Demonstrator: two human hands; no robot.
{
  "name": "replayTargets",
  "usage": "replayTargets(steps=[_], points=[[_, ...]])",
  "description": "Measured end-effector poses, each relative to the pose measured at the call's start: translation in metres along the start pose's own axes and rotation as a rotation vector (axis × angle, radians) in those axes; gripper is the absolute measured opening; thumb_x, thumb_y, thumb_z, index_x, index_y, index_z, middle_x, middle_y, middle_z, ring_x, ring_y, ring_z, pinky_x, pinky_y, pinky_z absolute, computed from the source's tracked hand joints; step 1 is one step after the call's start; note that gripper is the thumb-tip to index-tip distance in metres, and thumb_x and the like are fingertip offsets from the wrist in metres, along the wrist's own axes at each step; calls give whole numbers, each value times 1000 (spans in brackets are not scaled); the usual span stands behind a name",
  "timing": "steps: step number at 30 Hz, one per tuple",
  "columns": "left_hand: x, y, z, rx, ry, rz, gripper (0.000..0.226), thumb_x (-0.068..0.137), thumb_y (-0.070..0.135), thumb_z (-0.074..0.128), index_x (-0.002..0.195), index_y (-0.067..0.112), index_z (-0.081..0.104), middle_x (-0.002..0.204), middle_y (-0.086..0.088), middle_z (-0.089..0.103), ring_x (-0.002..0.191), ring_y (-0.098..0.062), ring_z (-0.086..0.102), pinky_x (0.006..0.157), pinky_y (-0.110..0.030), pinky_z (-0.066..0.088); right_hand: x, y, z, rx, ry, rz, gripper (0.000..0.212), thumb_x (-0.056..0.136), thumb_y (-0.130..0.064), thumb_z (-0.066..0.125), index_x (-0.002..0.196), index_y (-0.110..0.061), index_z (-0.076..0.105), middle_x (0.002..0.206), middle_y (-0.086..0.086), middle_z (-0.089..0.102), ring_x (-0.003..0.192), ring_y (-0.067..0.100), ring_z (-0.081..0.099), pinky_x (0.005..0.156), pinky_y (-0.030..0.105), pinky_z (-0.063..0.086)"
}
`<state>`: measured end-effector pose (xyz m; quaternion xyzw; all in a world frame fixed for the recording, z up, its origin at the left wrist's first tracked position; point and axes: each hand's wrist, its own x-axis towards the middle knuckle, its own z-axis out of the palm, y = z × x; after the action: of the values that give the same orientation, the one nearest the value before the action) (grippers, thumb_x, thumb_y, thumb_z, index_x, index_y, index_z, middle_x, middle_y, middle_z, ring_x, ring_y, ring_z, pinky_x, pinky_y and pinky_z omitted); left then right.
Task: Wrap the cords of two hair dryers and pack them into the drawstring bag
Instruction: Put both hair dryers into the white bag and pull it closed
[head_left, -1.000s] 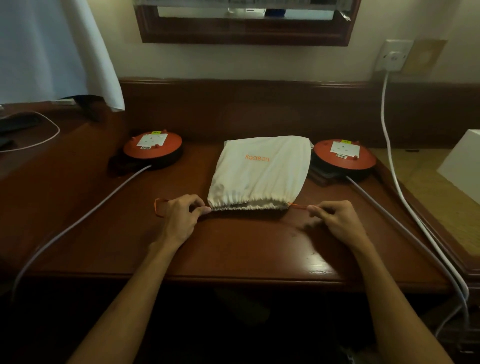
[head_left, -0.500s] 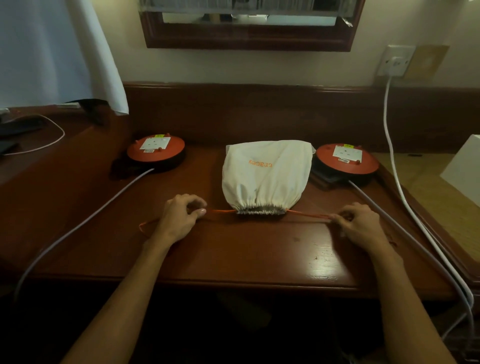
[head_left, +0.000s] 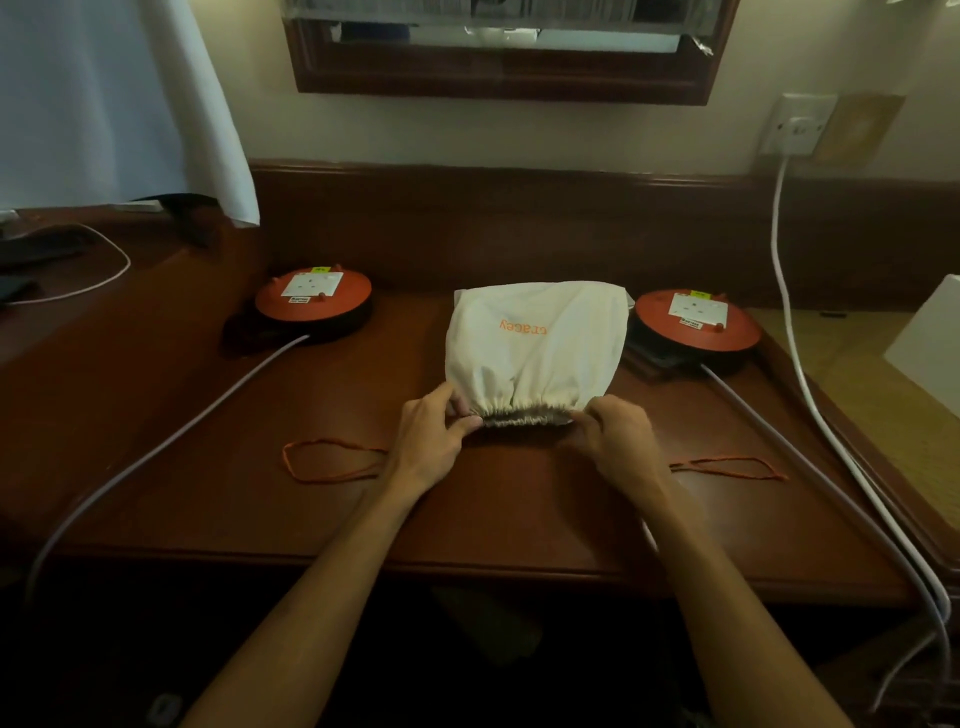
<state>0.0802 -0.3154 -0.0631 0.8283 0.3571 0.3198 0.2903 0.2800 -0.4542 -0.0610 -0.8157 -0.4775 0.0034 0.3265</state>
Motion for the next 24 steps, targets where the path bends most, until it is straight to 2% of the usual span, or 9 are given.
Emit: replayTargets(steps=[4,6,10,12,15,20,24], points=[[6,9,-12,29,86,129,16,82,17,82,79,12,68,75,11,63,67,2,54,58,-5,37,7,9,-15,14,80,-60,30,96,-32,63,79,-7,69,73,3,69,62,22,62,56,46,54],[12,14,-18,68,160,194,14,82,19,83,79,12,70,78,8,66,69,-1,55,59,-6,35,7,10,-25,61,115,-60,27,97,-28,64,82,-8,71,71,2,70,61,20,63,56,47,55],[24,14,-28,137,238,252,14,82,19,82,80,10,71,79,-3,68,69,-14,60,56,-25,47,-1,15,-43,110,183,-14,20,94,-20,69,82,-5,73,63,-8,61,57,15,60,54,35,50],[25,12,-30,151,258,260,14,81,17,82,80,8,72,78,-6,68,68,-17,61,56,-24,45,-5,22,-45,110,197,-5,18,93,-20,69,81,-6,72,63,-8,60,58,14,60,55,35,51],[22,6,-32,208,256,282,12,84,14,80,81,5,72,78,-6,65,64,-16,57,54,-15,36,-6,31,-47,72,202,1,18,94,-20,68,81,-9,70,65,-3,63,58,17,61,56,44,55],[22,-4,-44,266,248,239,9,89,13,74,85,7,69,80,-4,62,66,-13,53,54,-16,32,-4,45,-42,-25,150,-26,15,98,-20,63,86,-12,63,79,0,71,62,20,65,57,47,57],[24,-14,-54,297,218,234,9,91,14,72,86,8,68,83,-5,64,71,-16,58,56,-28,45,-6,59,-37,-5,136,12,18,99,-20,61,84,-11,59,90,8,76,66,28,67,59,50,57]])
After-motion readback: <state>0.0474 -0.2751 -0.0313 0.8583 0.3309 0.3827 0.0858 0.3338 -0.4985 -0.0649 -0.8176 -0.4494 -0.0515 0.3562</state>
